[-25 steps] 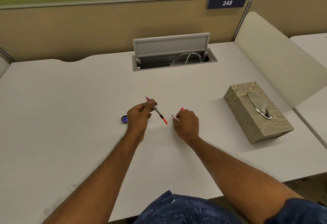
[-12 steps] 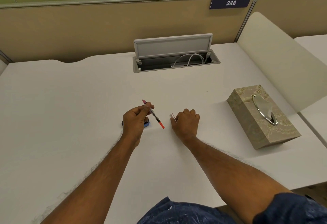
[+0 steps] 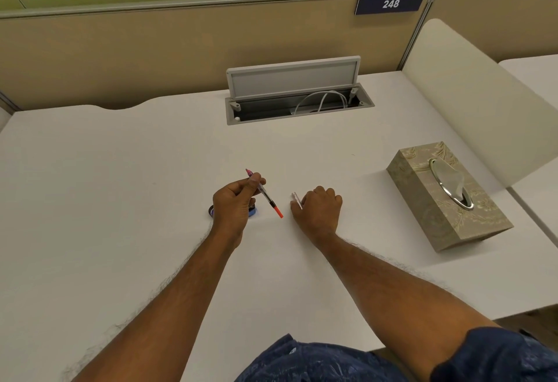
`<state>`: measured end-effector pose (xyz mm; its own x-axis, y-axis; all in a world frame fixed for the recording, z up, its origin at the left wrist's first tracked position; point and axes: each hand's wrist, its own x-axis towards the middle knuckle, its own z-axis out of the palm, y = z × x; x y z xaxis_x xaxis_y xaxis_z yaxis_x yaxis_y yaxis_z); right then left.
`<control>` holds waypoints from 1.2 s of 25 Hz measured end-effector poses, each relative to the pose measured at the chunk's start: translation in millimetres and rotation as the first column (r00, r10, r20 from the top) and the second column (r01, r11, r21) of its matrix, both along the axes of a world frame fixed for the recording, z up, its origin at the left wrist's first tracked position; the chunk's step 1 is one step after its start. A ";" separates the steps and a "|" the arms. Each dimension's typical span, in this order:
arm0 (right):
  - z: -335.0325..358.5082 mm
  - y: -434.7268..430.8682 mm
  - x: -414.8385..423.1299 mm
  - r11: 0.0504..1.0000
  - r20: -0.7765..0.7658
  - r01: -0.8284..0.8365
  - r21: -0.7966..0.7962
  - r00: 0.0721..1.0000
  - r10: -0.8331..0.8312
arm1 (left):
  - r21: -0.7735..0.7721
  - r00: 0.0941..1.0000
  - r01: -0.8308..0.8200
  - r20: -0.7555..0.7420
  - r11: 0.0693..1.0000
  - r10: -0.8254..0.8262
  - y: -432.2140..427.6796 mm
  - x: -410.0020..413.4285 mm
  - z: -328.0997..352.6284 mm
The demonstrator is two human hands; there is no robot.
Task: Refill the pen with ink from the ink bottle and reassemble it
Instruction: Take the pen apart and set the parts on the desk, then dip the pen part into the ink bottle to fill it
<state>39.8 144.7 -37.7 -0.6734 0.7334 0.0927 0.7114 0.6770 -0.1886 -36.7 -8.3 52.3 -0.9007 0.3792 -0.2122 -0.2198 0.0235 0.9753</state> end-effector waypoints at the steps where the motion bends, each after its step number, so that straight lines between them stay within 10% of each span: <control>1: -0.2 0.4 0.6 1.000 -0.003 0.000 -0.001 1.000 0.000 | 0.002 1.000 0.003 0.001 1.000 -0.003 0.2 0.7 0.7; 6: 2.2 -1.0 5.0 1.000 -0.036 0.008 0.006 0.999 -0.008 | -0.003 1.000 0.006 -0.003 1.000 -0.006 -0.1 1.2 1.4; 10: 19.9 -0.4 13.5 0.976 -0.354 -0.153 -0.155 0.931 0.089 | -0.004 1.000 -0.013 -0.003 1.000 0.013 0.4 0.5 0.3; 14: 56.2 -18.4 20.1 0.597 -0.557 -0.423 -0.682 0.829 -0.049 | -0.004 1.000 0.004 0.019 1.000 -0.004 1.9 4.9 -6.3; 17: 72.9 -36.8 26.7 0.345 -0.569 -0.521 -0.780 0.821 -0.045 | -0.002 0.999 0.014 0.035 1.000 -0.014 0.6 9.2 -14.9; 30: 51.9 -53.3 25.4 0.447 -0.534 -0.454 -0.771 0.843 -0.065 | -0.106 0.999 0.015 0.041 0.994 -0.011 -10.3 18.0 -29.9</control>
<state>65.2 91.5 14.2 -0.8739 0.4541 -0.1735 0.2376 0.0878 -0.9674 -18.7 -18.5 22.4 -0.8857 0.3641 -0.2881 -0.2579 0.1301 0.9574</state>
